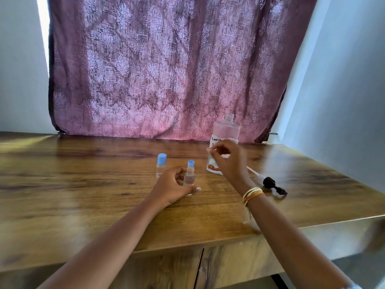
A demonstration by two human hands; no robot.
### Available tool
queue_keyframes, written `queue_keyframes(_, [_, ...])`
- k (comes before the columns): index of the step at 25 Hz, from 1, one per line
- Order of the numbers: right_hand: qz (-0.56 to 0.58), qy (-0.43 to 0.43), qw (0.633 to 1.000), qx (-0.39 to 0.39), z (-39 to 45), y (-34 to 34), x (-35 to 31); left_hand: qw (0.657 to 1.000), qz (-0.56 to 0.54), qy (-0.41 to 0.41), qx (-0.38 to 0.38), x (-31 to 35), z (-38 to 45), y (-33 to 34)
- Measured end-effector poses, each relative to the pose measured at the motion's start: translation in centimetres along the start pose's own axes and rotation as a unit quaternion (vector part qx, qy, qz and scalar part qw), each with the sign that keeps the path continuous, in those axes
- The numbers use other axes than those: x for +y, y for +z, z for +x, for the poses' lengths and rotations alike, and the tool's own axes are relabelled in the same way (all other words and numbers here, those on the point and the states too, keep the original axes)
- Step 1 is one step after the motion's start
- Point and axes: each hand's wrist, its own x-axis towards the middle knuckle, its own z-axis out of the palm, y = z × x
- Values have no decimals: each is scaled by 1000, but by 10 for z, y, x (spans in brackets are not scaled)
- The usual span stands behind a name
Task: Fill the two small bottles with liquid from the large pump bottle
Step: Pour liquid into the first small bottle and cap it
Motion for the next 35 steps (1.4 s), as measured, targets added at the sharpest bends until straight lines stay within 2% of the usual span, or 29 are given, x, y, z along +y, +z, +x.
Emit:
queue_keyframes(1, [-22, -2, 997, -74, -2, 7, -3, 1000, 1, -1, 1, 0, -1, 0])
queue_keyframes(3, [-79, -12, 985, -156, -1, 23, 1, 1000, 1, -4, 5, 0, -2, 1])
queue_keyframes(7, [-189, -29, 951, -243, 8, 61, 21, 1000, -4, 7, 4, 0, -1, 1])
queue_keyframes(11, [-208, -29, 916, -342, 14, 77, 29, 1000, -9, 8, -1, 3, 0, -1])
queue_keyframes(13, [-217, -41, 905, -363, 11, 80, 33, 1000, -12, 4, -3, 2, 0, 0])
queue_keyframes(15, [-211, -30, 911, -353, 9, 75, 34, 1000, -20, 0, -5, 2, 0, 0])
queue_keyframes(18, [-138, 10, 945, -297, 6, 56, 22, 998, -69, 0, -13, 2, 1, -1])
queue_keyframes(21, [-22, 112, 964, -239, -5, 38, 4, 994, -112, -7, -15, 4, 1, -2])
queue_keyframes(23, [83, 162, 960, -212, -12, 28, -9, 992, -125, -10, -11, 4, 2, -2])
queue_keyframes(29, [267, 196, 934, -135, -14, 3, -43, 992, -127, -19, 8, -3, 6, -1])
queue_keyframes(32, [288, 197, 925, -151, -13, 1, -46, 992, -122, -17, 8, -4, 7, -1])
queue_keyframes(35, [274, 173, 931, -168, -17, 3, -43, 994, -108, -12, 2, -2, 6, -1])
